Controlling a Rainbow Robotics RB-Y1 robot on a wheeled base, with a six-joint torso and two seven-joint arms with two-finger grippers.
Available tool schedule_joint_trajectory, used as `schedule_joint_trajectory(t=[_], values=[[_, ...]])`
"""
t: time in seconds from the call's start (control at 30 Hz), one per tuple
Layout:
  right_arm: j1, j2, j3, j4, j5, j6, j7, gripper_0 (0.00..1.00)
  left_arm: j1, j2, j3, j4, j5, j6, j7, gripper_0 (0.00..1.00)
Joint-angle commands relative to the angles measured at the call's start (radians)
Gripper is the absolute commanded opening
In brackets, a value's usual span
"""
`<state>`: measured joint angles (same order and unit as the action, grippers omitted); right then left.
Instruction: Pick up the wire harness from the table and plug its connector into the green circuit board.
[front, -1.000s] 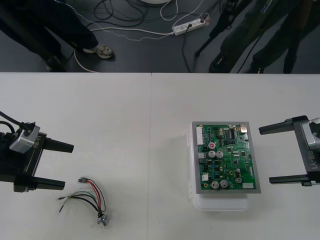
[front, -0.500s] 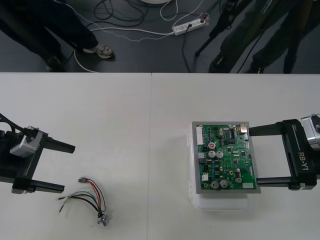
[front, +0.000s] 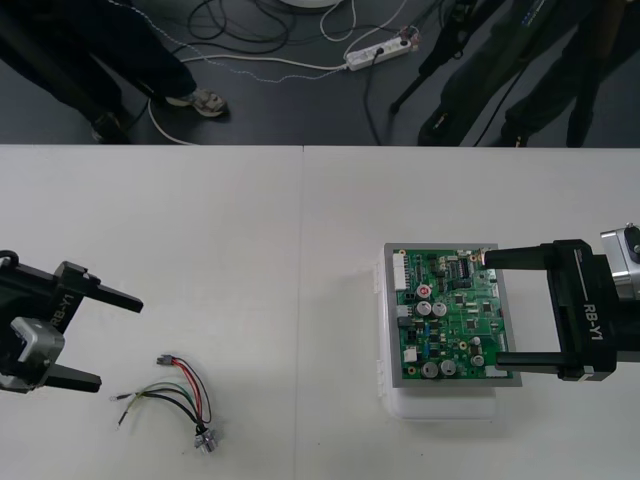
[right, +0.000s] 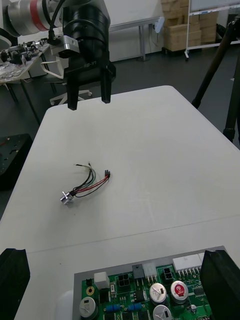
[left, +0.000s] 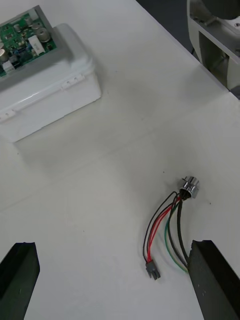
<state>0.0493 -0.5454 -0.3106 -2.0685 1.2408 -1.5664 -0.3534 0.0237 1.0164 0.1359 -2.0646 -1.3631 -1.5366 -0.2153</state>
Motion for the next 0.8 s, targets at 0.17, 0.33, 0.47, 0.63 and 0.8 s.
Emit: schedule_joint_trajectory(t=[0.17,0.33,0.47,0.63,0.8], values=[[-0.017,0.019,-0.031,-0.007,-0.015,-0.004,0.014,1.0,0.015,0.172,-0.068,-0.144,-0.097,0.141,-0.122,0.88],[-0.023,0.041,-0.035,0.022,-0.023,-0.004,0.054,1.0,0.013,0.24,-0.137,-0.2,-0.182,0.248,-0.219,0.88],[-0.045,0.058,-0.019,0.077,-0.034,-0.004,0.159,1.0,0.013,0.277,-0.179,-0.253,-0.271,0.312,-0.289,0.88],[-0.059,0.059,-0.002,0.117,-0.05,-0.004,0.221,1.0,0.013,0.324,-0.251,-0.316,-0.372,0.391,-0.38,0.87],[-0.077,0.07,-0.002,0.136,-0.063,-0.004,0.294,1.0,-0.002,0.37,-0.346,-0.356,-0.468,0.478,-0.487,0.87]])
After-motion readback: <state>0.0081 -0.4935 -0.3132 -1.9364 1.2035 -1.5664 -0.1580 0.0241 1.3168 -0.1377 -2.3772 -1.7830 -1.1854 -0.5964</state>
